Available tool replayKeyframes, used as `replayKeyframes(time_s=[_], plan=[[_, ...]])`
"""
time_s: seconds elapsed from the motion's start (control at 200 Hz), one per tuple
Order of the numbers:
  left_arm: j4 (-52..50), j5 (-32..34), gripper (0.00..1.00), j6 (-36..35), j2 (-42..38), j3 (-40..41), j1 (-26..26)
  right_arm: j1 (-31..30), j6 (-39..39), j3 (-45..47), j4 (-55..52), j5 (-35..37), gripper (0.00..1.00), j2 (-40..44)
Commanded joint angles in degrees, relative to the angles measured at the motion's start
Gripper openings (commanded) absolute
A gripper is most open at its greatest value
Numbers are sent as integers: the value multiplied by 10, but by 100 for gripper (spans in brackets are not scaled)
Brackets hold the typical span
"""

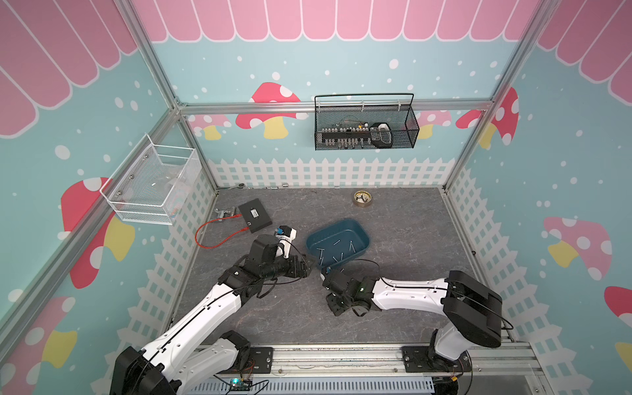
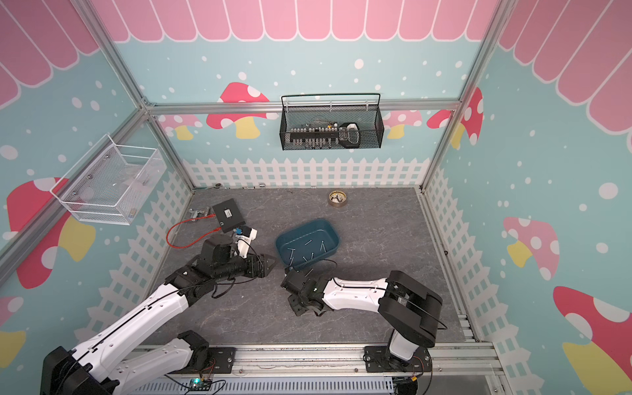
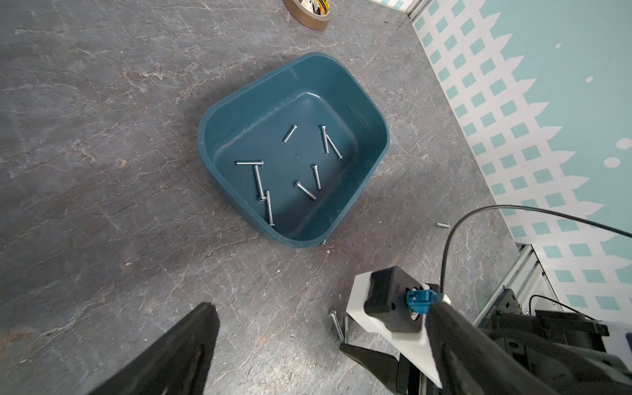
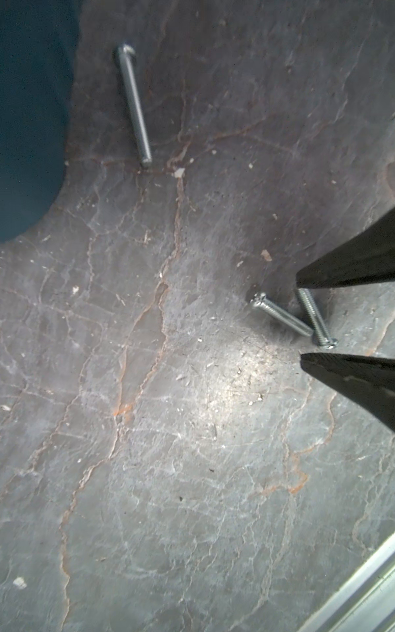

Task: Put the screws on the desktop into the storage box
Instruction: Pick up the screw from the center of the board.

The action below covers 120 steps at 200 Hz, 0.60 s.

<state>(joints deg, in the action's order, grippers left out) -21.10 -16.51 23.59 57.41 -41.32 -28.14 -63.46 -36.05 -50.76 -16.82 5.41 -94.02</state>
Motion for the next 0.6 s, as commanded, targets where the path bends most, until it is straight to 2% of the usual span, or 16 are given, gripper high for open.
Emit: replayKeyframes(time_s=[0.0,0.595], plan=[[13,-9,98,-2,-10,13,5,-5,6,-16,2,14,36,-16],[17,-14,98,-3,-9,19,5,-18,18,-52,-29,41,27,-73]])
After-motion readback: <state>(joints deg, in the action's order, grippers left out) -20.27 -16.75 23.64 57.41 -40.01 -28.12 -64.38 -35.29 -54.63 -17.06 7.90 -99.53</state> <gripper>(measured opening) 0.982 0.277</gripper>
